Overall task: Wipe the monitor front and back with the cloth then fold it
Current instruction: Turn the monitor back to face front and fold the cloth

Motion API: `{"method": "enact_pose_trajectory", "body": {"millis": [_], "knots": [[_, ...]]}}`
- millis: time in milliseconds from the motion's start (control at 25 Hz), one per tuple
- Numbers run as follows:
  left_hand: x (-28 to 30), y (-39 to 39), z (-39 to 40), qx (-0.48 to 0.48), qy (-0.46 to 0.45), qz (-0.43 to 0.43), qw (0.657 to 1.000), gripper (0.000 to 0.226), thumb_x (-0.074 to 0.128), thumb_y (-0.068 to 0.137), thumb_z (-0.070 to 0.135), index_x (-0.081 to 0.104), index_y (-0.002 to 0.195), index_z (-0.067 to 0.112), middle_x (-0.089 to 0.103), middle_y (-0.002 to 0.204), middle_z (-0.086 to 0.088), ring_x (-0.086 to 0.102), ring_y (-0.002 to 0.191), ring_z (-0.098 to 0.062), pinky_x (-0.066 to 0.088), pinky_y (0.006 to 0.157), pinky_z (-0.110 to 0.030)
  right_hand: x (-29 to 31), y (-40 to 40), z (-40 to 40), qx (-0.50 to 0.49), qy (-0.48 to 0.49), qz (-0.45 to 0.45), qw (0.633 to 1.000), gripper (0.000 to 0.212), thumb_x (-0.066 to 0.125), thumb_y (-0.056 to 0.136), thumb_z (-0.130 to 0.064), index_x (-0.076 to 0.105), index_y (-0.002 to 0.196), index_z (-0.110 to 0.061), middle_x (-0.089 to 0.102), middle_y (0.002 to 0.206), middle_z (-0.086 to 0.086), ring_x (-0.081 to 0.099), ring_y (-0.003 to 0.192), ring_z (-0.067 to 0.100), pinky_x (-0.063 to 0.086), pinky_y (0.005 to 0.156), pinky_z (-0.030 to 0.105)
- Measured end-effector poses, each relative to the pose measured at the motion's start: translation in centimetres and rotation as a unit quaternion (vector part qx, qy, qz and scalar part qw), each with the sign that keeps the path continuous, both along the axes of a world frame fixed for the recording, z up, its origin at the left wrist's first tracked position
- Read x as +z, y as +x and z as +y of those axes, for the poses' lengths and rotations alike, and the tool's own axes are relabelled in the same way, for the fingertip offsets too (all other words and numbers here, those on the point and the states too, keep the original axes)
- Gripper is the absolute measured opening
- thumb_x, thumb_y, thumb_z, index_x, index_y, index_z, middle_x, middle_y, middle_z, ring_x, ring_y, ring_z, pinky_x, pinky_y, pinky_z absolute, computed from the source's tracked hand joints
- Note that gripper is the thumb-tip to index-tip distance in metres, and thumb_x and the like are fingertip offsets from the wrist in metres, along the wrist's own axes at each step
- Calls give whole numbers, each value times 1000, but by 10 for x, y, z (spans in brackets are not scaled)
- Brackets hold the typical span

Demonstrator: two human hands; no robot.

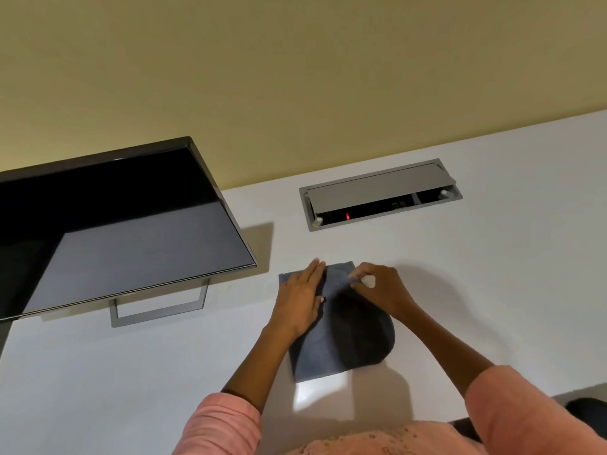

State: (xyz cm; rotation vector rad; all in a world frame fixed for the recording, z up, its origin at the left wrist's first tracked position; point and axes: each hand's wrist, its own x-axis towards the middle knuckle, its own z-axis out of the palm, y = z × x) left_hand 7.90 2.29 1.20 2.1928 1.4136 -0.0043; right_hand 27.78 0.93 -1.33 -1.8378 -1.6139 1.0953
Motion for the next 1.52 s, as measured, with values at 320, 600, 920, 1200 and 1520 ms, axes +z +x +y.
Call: {"method": "enact_pose_trajectory", "body": {"millis": [320,600,920,1200,1520], "knots": [[-6,-5,26,25,-76,76,994,38,48,92,47,66,110,19,59,115,-10,45,109,-23,36,94,-34,-7,14,6,-109,-14,73,991,10,65,87,-20,67,95,-14,68,93,3,65,90,21,52,78,25],[-1,-7,36,51,-14,140,989,32,45,97,35,60,120,18,58,118,-6,43,115,-23,33,101,-35,-36,-7,35,-29,-13,-122,992,35,57,92,-21,53,127,-17,64,117,8,60,108,26,44,97,34],[-2,-16,18,13,83,170,982,36,40,99,29,43,133,19,49,134,-2,38,121,-21,26,105,-33,-32,5,49,68,69,-139,985,11,67,84,-17,72,89,-9,65,98,11,59,91,22,51,84,31],[2,-22,1,25,117,169,978,37,48,97,25,46,133,22,43,131,-4,37,119,-23,30,99,-30,16,36,7,-49,103,-1,993,24,72,81,-19,69,103,-12,68,101,-5,63,91,11,50,86,23],[63,6,16,26,226,151,962,29,50,96,23,60,123,20,48,125,-3,38,117,-23,30,91,-32,75,56,1,-163,146,17,976,12,75,77,-12,65,80,-18,65,79,-10,59,73,3,43,63,6]]}}
